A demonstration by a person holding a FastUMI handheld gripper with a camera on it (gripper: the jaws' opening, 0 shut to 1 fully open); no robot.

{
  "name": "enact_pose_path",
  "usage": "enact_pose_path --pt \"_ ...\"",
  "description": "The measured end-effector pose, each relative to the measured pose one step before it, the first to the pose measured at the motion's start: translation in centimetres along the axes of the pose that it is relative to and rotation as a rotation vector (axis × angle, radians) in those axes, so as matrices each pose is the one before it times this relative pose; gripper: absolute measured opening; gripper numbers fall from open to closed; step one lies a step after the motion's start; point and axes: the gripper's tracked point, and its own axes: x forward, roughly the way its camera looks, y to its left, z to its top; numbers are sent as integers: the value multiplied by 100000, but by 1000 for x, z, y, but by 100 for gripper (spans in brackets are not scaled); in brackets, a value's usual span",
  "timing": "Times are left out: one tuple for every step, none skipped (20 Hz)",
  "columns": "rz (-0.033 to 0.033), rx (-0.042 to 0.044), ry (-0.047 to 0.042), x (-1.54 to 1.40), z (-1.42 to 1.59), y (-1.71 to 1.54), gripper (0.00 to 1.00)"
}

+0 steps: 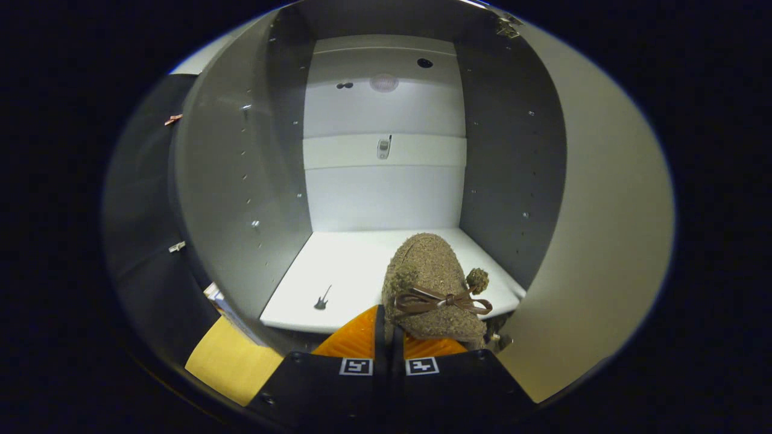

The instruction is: Open the shoe cabinet door, grab the shoes and put them into the shoe cabinet, then close the shoe cabinet door.

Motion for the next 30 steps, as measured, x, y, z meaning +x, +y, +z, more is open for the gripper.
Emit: enact_pose_path --pt "-13 -531 -74 1528 1050 -18 5" --pt "-84 -580 820 1241 571 -169 5" --pt "-221 -756 1005 1685 556 -120 5" --pt "-90 -80 170 1439 658 -249 5" --pt "-197 -189 883 1653 316 4 5" --pt "160 -272 1561 1198 79 -118 5" --pt "-451 -197 955 1098 185 -91 5" --pt "297 -11 680 1033 199 62 5" --pt "1040 -32 203 1005 365 241 5" --pt "717 -176 -55 865 244 303 5" --pt "396 -503 1137 653 -132 237 5" --pt "245 -980 1551 665 -317 298 5" --pt "337 -1112 1719 417 -479 239 5" --pt "614 -639 3036 591 -770 221 5" --pt "1297 -146 2063 -154 -538 243 5" --pt "102 52 601 107 -280 255 14" --pt "-374 -461 26 -165 -49 124 17" --pt "-842 -833 -351 -566 -131 39 29" --pt "-1021 -843 -866 -548 74 -49 30" --pt "702 49 -937 -739 38 276 36" --pt "-447 -392 -1331 -701 78 178 43" --pt "-638 -436 -1150 -995 157 110 53" --pt "-703 -365 -1430 -795 102 73 63" --pt "-1388 -511 -1968 -1060 262 -220 71" --pt "-775 378 -1309 -1091 255 -239 76" --pt "-257 1334 -489 -886 26 -105 83" --pt "-214 2184 -529 -1363 89 -326 84" --pt "-23 2054 -770 -1187 236 -279 87" --pt "258 1927 -1895 -1470 318 -162 90" --pt "-9 1137 -1633 -1477 303 -212 92"
